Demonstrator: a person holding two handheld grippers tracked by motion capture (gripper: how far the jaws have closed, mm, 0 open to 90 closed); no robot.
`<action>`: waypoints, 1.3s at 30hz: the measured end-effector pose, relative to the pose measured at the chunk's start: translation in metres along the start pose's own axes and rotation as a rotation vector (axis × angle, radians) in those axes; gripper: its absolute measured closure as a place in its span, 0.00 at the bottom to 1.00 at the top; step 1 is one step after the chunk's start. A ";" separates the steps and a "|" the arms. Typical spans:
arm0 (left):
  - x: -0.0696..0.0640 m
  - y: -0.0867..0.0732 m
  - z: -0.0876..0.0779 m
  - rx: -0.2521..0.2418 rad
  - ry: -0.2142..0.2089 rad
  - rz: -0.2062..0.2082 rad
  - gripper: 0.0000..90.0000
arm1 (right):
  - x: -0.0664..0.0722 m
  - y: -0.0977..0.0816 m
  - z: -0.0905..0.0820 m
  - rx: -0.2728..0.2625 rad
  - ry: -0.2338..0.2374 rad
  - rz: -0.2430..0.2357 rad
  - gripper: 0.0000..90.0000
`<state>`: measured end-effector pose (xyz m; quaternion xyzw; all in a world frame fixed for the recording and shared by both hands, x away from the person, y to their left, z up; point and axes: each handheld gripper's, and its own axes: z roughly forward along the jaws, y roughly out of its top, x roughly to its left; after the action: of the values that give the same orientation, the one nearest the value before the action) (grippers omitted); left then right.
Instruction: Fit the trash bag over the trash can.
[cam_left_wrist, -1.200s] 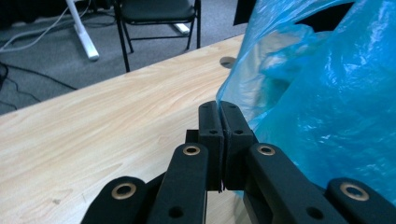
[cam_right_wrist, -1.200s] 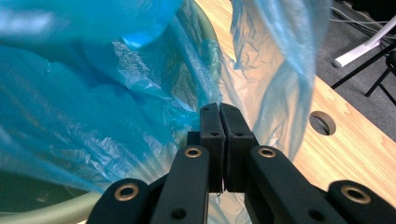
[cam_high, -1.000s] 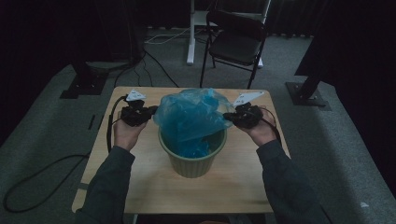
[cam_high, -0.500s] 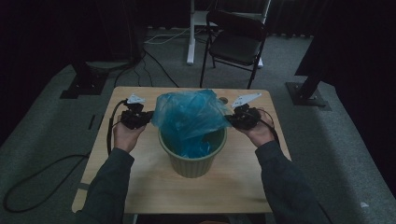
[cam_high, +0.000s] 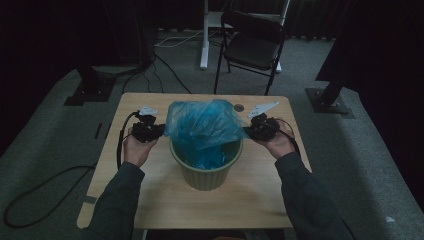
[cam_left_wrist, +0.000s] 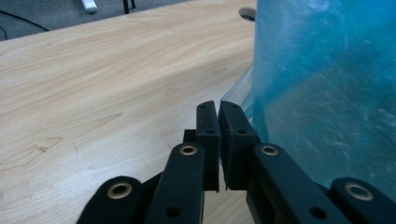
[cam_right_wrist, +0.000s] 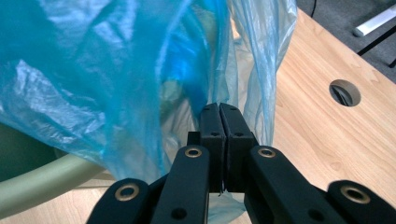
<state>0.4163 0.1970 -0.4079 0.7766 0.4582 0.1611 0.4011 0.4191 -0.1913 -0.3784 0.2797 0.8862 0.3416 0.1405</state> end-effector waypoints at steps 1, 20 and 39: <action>0.001 0.001 -0.002 -0.015 -0.004 -0.010 0.91 | -0.001 0.000 -0.001 -0.004 -0.003 -0.001 0.99; -0.002 0.013 -0.037 -0.150 -0.015 -0.045 0.74 | -0.001 0.001 -0.017 -0.080 -0.039 -0.002 0.88; -0.008 0.019 -0.057 -0.194 -0.026 -0.008 0.70 | 0.005 0.007 -0.035 -0.166 -0.075 -0.018 0.77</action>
<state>0.3876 0.2125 -0.3568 0.7344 0.4385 0.1931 0.4808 0.4029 -0.2022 -0.3484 0.2718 0.8514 0.4018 0.1995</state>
